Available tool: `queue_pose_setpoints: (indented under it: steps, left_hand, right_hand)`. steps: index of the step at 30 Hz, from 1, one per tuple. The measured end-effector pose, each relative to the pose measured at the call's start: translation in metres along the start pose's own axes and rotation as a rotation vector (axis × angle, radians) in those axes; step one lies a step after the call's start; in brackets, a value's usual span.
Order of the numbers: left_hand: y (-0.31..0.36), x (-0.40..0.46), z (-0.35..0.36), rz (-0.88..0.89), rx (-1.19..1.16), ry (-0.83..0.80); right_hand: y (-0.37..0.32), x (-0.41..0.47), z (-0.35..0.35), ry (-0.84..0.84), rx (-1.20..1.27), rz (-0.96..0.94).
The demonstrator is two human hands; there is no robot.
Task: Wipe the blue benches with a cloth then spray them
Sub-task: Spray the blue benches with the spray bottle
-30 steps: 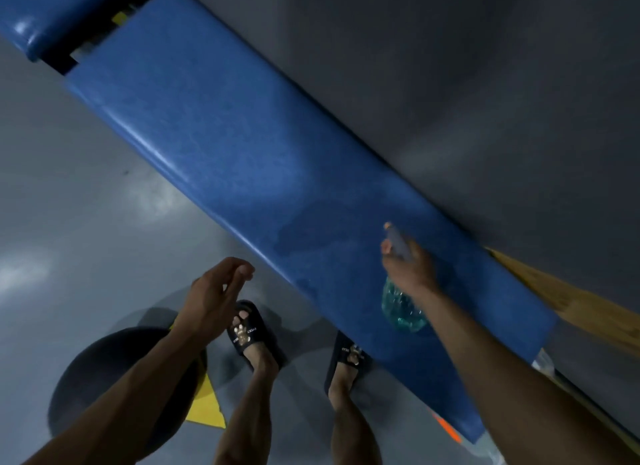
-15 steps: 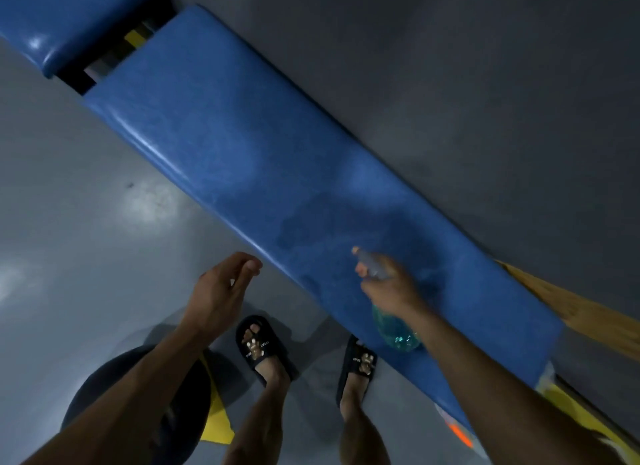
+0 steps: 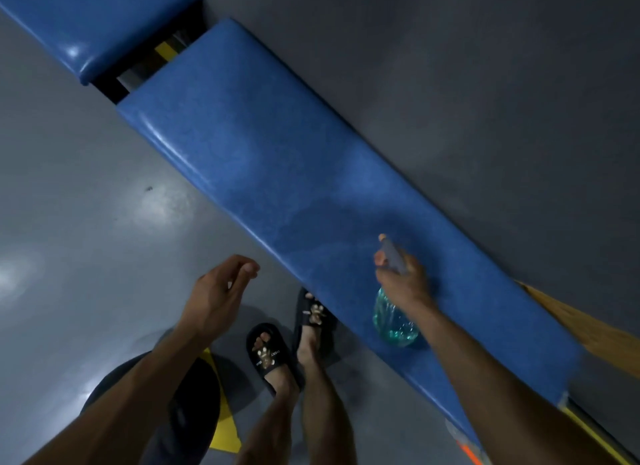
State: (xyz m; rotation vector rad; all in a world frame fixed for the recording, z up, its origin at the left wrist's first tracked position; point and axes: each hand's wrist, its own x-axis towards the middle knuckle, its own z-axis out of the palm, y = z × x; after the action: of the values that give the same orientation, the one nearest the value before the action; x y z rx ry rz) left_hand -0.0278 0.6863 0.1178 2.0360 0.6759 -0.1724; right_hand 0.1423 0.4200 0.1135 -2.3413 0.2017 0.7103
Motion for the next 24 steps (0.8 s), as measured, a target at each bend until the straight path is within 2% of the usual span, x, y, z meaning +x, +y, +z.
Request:
queue_pose_setpoints:
  steps: [4,7,10,14,18,20,24]
  left_hand:
    - [0.002,0.009,0.000,-0.003,-0.006,-0.010]
    - [0.007,0.020,-0.003,-0.003,0.000,-0.012]
    - [0.014,0.031,-0.005,-0.015,-0.006,-0.004]
    - [0.020,0.044,-0.011,-0.034,0.004,0.019]
    - [0.017,0.056,-0.022,-0.076,0.016,0.052]
    - [0.016,0.061,-0.027,-0.099,0.004,0.066]
    - [0.018,0.069,-0.036,-0.118,0.003,0.073]
  right_hand:
    - [-0.022,0.043,-0.034,0.127,-0.023,-0.004]
    - [-0.033,0.062,-0.045,0.135,-0.130,-0.025]
    - [-0.040,0.057,-0.035,0.054,-0.233,-0.099]
    - [-0.046,0.023,0.002,-0.272,-0.151,-0.171]
    - [-0.044,-0.004,0.049,-0.424,-0.179,-0.381]
    - [-0.045,-0.011,0.067,-0.453,-0.217,-0.348]
    - [-0.055,0.003,0.073,-0.364,-0.133,-0.294]
